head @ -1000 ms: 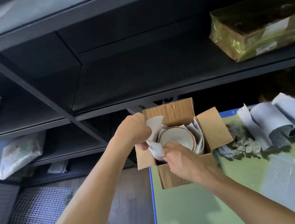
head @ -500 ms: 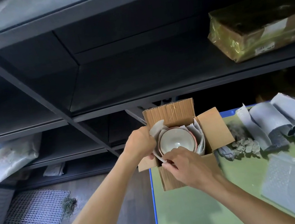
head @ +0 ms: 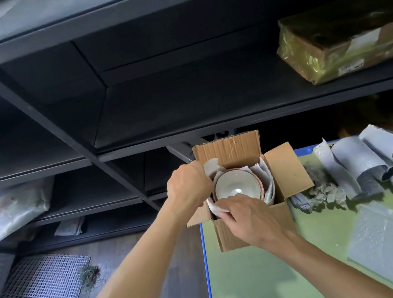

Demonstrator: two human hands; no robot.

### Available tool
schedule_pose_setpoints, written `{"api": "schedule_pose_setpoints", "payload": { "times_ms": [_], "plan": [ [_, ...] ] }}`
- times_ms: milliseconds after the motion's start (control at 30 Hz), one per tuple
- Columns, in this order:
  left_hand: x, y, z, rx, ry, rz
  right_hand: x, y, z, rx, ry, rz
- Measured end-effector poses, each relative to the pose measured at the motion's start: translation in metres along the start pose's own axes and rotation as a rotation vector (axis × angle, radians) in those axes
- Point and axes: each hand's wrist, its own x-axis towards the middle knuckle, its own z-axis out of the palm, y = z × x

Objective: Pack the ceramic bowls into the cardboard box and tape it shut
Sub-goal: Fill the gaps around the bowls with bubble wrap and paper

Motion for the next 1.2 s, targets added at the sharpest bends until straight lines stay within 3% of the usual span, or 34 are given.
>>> {"api": "schedule_pose_setpoints", "payload": {
  "times_ms": [300, 500, 633, 867, 1200],
  "plan": [
    [0.021, -0.008, 0.040, 0.153, -0.039, 0.040, -0.002, 0.005, -0.002, 0.084, -0.002, 0.088],
    [0.025, -0.013, 0.036, 0.031, 0.162, 0.108, 0.000, 0.003, -0.001, -0.014, -0.004, 0.067],
    [0.024, -0.019, 0.040, 0.050, 0.120, 0.100, 0.005, 0.004, 0.011, -0.056, 0.022, 0.095],
    [0.011, -0.021, 0.048, -0.196, 0.196, 0.079, 0.002, 0.003, 0.016, -0.122, 0.131, 0.026],
    [0.013, -0.029, 0.061, -0.210, 0.231, 0.048, 0.003, 0.006, 0.022, -0.195, 0.033, 0.066]
  ]
}}
